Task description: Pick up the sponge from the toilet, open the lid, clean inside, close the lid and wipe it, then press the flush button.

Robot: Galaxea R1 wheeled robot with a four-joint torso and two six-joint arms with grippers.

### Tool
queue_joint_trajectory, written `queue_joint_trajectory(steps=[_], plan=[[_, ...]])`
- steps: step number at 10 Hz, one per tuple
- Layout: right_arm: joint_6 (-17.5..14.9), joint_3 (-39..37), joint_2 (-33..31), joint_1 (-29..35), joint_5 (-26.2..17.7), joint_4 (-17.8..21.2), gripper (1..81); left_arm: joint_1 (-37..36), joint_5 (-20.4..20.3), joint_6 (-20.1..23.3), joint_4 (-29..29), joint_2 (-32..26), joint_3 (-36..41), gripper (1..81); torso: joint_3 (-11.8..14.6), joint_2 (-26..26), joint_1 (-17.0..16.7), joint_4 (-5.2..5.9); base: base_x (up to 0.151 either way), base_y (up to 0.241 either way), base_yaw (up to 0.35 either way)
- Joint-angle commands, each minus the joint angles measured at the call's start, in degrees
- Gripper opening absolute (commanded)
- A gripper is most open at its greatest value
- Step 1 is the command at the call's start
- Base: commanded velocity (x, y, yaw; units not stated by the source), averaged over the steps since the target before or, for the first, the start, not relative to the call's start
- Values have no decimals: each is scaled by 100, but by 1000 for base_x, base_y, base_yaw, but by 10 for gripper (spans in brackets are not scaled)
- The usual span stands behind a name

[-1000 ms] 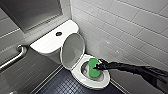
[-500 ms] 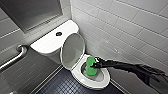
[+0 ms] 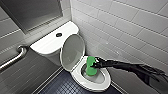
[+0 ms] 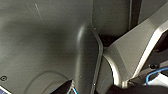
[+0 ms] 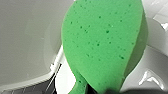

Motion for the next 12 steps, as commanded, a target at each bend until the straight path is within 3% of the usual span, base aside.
queue_joint_trajectory(steps=[1, 3, 4, 5, 6, 12], plan=[[-30, 84, 19, 857, -224, 63, 10, 185, 484, -6, -10, 2, 94, 811, 2, -549, 354, 0, 0, 0, 0], [-39, 92, 19, 849, -224, 63, 10, 185, 484, -6, -10, 11, 94, 811, 0, -973, 616, 0, 0, 0, 0], [-39, 101, 37, 857, -224, 63, 10, 185, 484, -6, -10, 2, 94, 811, 2, -623, 387, 0, 0, 0, 0], [-39, 126, 45, 866, -215, 72, 10, 185, 484, -6, -10, 11, 94, 811, -452, -787, 488, 0, 0, 0, 0], [-47, 162, 46, 883, -215, 63, 10, 185, 484, -6, -10, 11, 94, 811, -29, -844, 527, 0, 0, 0, 0], [-47, 5, 265, 806, -137, -147, 10, 185, 484, -15, -19, -6, 94, 811, -88, -927, 579, 0, 0, 0, 0]])
